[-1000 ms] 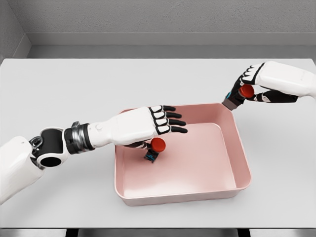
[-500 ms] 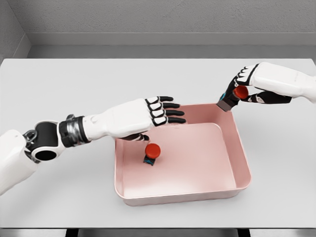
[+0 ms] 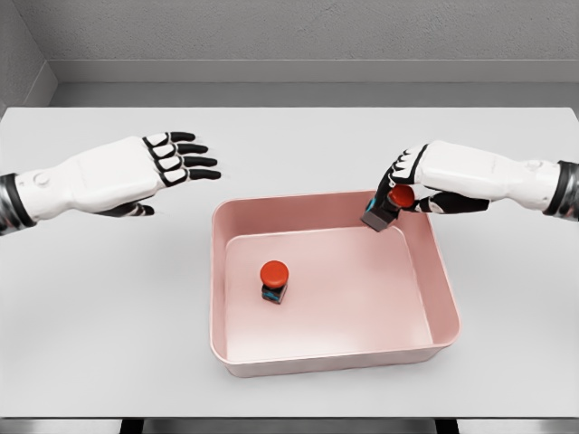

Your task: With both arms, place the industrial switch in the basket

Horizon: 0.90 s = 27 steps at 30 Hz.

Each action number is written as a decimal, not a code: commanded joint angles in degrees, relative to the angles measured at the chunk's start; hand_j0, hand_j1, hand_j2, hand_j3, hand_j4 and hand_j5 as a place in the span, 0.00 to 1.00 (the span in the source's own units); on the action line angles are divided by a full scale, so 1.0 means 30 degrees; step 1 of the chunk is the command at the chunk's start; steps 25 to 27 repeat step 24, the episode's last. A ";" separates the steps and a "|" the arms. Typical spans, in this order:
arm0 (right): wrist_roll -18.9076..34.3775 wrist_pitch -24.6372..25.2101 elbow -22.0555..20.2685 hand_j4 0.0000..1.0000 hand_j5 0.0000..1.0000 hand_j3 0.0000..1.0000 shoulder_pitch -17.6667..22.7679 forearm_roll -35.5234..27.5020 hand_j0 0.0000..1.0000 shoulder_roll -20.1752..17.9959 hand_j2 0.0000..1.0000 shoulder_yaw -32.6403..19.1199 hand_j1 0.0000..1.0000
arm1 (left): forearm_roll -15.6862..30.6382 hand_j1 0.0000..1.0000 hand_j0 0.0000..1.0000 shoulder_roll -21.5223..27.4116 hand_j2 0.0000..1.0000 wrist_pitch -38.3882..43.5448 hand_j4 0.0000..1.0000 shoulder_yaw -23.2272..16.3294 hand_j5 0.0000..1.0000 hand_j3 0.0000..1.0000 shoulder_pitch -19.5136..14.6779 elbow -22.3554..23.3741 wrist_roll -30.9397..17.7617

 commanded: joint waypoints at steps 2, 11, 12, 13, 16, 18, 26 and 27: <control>0.0574 0.0052 -0.0166 0.55 0.55 0.55 0.0000 -0.0101 0.55 0.0418 0.55 0.0327 0.55 | 0.0090 1.00 1.00 0.0220 1.00 0.0003 1.00 0.0064 1.00 1.00 0.0058 0.0054 0.0002; 0.0603 0.0052 -0.0195 1.00 1.00 1.00 -0.1552 -0.0101 1.00 0.1151 1.00 0.0210 1.00 | 0.0002 1.00 1.00 0.0338 1.00 0.0003 1.00 0.0064 1.00 1.00 0.0059 0.0141 0.0031; 0.0603 0.0052 -0.0166 1.00 1.00 1.00 -0.1728 -0.0101 1.00 0.1180 1.00 0.0210 1.00 | 0.0002 1.00 1.00 0.0338 1.00 0.0003 1.00 0.0064 1.00 1.00 0.0059 0.0259 0.0031; 0.0574 0.0052 -0.0166 1.00 1.00 1.00 -0.1846 -0.0101 1.00 0.1151 1.00 0.0151 1.00 | 0.0002 1.00 1.00 0.0338 1.00 0.0003 1.00 0.0064 1.00 1.00 0.0059 0.0288 0.0031; 0.0603 0.0052 -0.0078 1.00 1.00 1.00 -0.1992 -0.0131 1.00 0.0888 1.00 -0.0170 1.00 | 0.0002 1.00 1.00 0.0338 1.00 0.0003 1.00 0.0064 1.00 1.00 0.0088 0.0288 0.0031; 0.0603 0.0052 -0.0019 1.00 1.00 1.00 -0.1934 -0.0160 1.00 0.0097 1.00 -0.0610 1.00 | 0.0002 1.00 1.00 0.0338 1.00 0.0003 1.00 0.0064 1.00 1.00 0.0117 0.0259 0.0031; 0.0603 0.0052 0.0303 1.00 1.00 1.00 -0.1583 -0.0189 1.00 -0.1866 1.00 -0.0874 1.00 | 0.0002 1.00 1.00 0.0338 1.00 0.0003 1.00 0.0064 1.00 1.00 0.0088 0.0259 0.0031; 0.0603 0.0052 0.0303 1.00 1.00 1.00 -0.1583 -0.0189 1.00 -0.1866 1.00 -0.0874 1.00 | 0.0002 1.00 1.00 0.0338 1.00 0.0003 1.00 0.0064 1.00 1.00 0.0088 0.0259 0.0031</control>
